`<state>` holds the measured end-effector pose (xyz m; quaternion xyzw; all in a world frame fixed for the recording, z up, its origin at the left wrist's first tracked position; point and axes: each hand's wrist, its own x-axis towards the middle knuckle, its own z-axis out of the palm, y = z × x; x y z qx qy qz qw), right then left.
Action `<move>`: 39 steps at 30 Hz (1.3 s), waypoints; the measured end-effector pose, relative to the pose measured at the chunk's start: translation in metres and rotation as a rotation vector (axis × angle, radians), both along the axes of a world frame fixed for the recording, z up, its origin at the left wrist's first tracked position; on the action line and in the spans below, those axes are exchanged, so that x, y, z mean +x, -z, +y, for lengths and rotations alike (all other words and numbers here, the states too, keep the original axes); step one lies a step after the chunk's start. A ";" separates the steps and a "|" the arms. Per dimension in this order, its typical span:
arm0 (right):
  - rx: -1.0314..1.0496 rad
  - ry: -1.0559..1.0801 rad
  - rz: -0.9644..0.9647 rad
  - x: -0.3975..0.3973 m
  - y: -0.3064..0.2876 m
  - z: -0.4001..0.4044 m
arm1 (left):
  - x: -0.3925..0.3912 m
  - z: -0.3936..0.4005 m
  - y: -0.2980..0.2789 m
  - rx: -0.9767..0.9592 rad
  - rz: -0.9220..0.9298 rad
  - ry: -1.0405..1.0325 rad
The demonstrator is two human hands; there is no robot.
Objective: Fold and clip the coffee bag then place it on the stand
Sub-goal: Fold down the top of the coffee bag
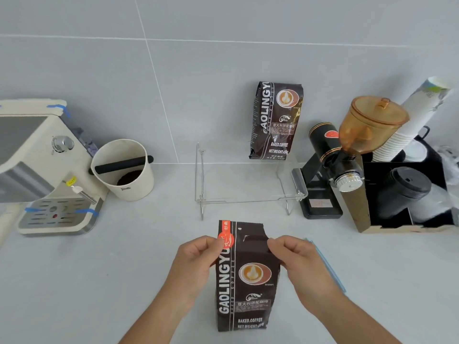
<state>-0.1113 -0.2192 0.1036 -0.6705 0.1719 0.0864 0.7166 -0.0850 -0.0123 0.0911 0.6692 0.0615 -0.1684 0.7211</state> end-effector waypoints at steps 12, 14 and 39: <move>-0.112 0.016 -0.232 -0.014 -0.018 0.001 | -0.009 0.004 -0.026 0.104 -0.114 0.021; -0.097 0.007 -0.240 -0.011 -0.020 0.002 | -0.007 0.001 -0.027 0.105 -0.126 0.003; -0.582 -0.068 -0.458 -0.010 -0.035 0.016 | -0.011 0.012 -0.052 0.684 -0.653 0.114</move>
